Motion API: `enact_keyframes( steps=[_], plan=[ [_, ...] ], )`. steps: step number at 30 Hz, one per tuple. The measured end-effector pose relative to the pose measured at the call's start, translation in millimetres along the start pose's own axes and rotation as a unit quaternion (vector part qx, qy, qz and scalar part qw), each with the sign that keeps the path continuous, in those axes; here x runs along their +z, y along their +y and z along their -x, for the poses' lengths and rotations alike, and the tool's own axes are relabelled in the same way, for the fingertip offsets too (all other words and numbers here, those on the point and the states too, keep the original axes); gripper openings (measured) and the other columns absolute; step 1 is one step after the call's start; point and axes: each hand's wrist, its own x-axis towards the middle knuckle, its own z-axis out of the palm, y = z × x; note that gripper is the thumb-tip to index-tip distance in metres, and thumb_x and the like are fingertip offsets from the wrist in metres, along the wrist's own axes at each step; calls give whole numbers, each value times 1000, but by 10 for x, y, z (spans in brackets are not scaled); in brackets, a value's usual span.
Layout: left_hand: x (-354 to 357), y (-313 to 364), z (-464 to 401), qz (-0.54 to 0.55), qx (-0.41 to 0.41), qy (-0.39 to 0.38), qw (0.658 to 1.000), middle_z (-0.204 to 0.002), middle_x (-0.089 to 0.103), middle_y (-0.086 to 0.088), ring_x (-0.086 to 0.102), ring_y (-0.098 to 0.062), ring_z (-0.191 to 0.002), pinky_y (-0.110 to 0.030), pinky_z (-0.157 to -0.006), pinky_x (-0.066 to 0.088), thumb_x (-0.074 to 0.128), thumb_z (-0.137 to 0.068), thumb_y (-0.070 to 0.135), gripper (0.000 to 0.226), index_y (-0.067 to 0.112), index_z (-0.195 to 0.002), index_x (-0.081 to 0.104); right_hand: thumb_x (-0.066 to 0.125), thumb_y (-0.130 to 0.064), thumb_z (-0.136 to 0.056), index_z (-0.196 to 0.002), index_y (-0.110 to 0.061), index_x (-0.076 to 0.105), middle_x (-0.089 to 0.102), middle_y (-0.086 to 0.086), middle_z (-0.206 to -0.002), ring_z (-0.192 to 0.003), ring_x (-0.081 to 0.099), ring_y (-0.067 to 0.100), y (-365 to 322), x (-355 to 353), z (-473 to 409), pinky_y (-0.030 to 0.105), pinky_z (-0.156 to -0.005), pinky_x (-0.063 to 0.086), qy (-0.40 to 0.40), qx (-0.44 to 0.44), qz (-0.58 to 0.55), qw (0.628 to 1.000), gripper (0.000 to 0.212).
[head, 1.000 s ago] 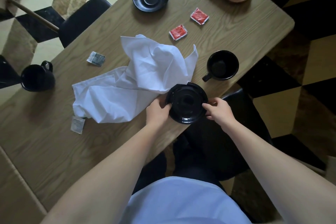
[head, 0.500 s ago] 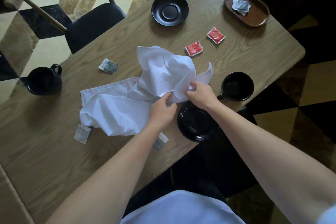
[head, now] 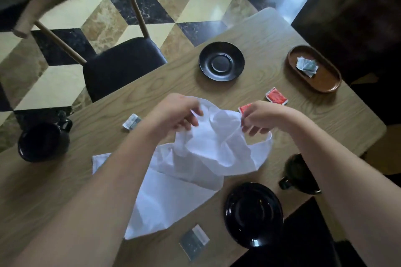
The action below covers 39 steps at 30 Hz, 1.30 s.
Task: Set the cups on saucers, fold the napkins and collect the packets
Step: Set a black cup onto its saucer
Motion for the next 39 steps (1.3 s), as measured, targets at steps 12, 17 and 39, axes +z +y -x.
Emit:
enact_keyframes(
  steps=[12,17,39],
  plan=[
    [167,280,-1717,202,6,182,962,-115,63,-10,67,-28,-74,-40,-74,63,65,-92,19,50,12,-139,49,63,-12,-95,-144,-8,43,58,13,-114,-84,65,23,-291,-672,-1322,32,-66,59,252,-4,-451,856,53],
    [207,333,-1761,206,35,147,967,-122,62,-8,68,-29,-74,-34,-62,62,55,-92,-3,28,14,-113,60,60,10,-89,-125,-5,62,65,12,-103,-87,65,24,-452,-594,-1381,23,-48,58,260,-4,-427,866,39],
    [-1268,-1249,-797,211,-50,309,926,-95,63,-15,69,-25,-54,-33,-53,59,65,-93,6,21,17,-83,50,67,11,-82,-96,-15,69,71,20,-103,-83,73,32,-1880,865,-1399,41,-67,63,150,-98,-269,947,30]
  ],
)
